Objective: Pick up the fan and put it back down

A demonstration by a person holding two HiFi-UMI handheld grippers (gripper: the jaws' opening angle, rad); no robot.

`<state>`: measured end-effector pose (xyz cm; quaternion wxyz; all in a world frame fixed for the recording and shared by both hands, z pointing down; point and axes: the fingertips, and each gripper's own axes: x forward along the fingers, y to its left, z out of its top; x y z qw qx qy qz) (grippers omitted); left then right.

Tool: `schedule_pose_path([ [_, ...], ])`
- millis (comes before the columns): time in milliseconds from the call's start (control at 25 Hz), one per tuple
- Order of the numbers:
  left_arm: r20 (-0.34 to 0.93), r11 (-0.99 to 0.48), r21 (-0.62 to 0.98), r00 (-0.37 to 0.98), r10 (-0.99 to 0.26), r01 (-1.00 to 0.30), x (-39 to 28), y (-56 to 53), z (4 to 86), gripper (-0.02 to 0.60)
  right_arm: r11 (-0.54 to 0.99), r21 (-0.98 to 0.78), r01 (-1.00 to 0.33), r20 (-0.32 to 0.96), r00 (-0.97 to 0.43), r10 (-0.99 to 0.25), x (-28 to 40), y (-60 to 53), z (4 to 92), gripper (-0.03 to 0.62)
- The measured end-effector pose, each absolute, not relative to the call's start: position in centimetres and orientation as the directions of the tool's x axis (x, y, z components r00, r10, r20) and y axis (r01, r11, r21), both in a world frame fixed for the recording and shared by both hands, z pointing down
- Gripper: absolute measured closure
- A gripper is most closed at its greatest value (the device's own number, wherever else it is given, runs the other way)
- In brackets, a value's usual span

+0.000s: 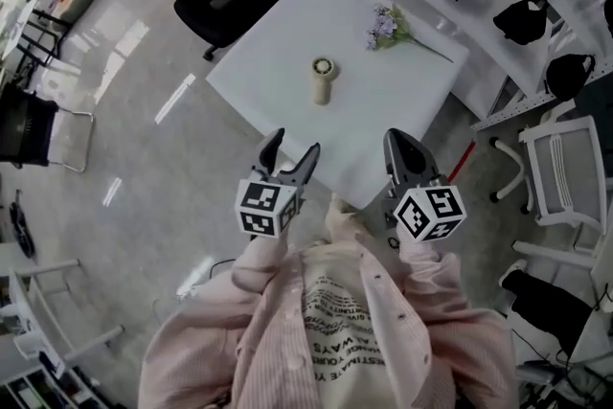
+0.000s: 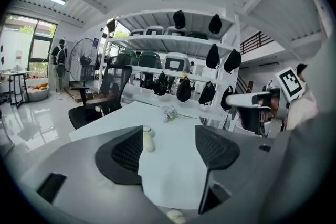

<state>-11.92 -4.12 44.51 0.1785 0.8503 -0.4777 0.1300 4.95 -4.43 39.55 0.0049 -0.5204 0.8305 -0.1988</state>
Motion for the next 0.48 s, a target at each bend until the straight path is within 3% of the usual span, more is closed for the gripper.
schedule_pose_path([
  [480, 0.485, -0.43, 0.209, 0.475, -0.734, -0.878, -9.9, -11.7, 48.6, 0.295, 0.397, -0.376, -0.837, 0.26, -0.507, -0.822, 5.6, -11.2, 42.7, 0.595],
])
